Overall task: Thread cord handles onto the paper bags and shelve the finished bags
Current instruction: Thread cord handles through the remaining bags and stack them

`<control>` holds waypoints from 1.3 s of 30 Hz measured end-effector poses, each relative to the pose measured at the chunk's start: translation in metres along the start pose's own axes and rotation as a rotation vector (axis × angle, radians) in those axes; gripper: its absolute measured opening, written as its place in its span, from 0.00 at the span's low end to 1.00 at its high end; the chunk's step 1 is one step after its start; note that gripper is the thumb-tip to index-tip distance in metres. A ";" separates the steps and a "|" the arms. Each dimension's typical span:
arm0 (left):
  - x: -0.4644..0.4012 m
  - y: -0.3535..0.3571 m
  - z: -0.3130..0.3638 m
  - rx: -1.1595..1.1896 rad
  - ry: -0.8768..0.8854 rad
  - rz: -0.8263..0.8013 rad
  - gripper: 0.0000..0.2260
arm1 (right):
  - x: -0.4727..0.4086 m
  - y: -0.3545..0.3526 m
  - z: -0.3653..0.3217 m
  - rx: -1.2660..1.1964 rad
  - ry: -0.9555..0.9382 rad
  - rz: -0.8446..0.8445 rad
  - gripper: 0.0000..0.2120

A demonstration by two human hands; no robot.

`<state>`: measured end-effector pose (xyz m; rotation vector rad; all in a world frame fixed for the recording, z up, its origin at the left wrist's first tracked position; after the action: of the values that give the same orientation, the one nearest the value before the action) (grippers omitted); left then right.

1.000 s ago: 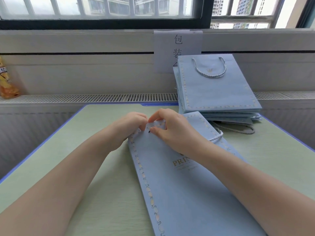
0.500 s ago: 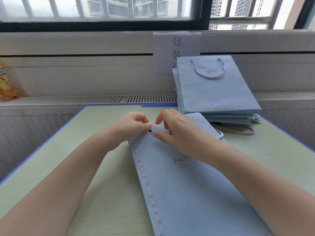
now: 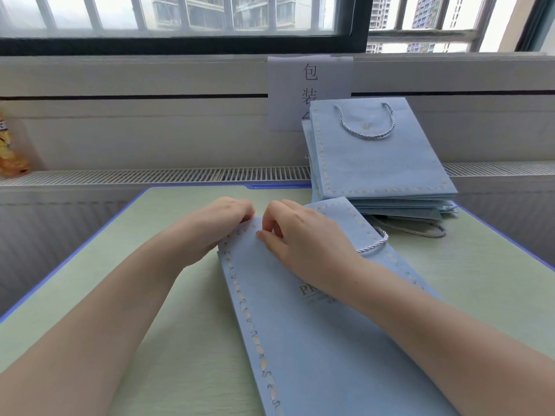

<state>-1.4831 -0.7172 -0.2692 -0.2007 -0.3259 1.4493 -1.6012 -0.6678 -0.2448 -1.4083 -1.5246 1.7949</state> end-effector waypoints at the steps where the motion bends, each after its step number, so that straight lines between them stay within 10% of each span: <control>1: -0.001 0.000 -0.001 0.021 -0.004 0.006 0.15 | 0.000 0.000 -0.001 -0.004 -0.001 0.006 0.07; 17: 0.008 -0.014 0.025 -0.321 0.455 0.325 0.23 | 0.001 -0.005 0.002 0.008 -0.023 -0.133 0.06; 26: -0.008 -0.015 -0.006 -0.740 0.160 0.194 0.23 | 0.012 0.005 0.009 0.217 -0.014 -0.416 0.07; 32: -0.001 0.014 0.012 -0.541 0.403 0.042 0.19 | 0.000 -0.014 0.013 -0.133 0.029 -0.053 0.04; 39: -0.002 0.012 0.005 -0.446 0.264 -0.066 0.15 | 0.007 -0.058 0.020 -0.556 0.025 0.507 0.02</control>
<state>-1.4965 -0.7186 -0.2687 -0.7284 -0.4317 1.2512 -1.6386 -0.6529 -0.1975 -2.2383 -1.8665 1.6559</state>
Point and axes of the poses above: each hand's wrist, its own x-axis away from the middle knuckle, its own y-axis out of the palm, z = x × y, the point moved 7 cm from there along -x, towards the middle knuckle, and after that the axes turned 11 degrees about x, right-handed, at the moved point
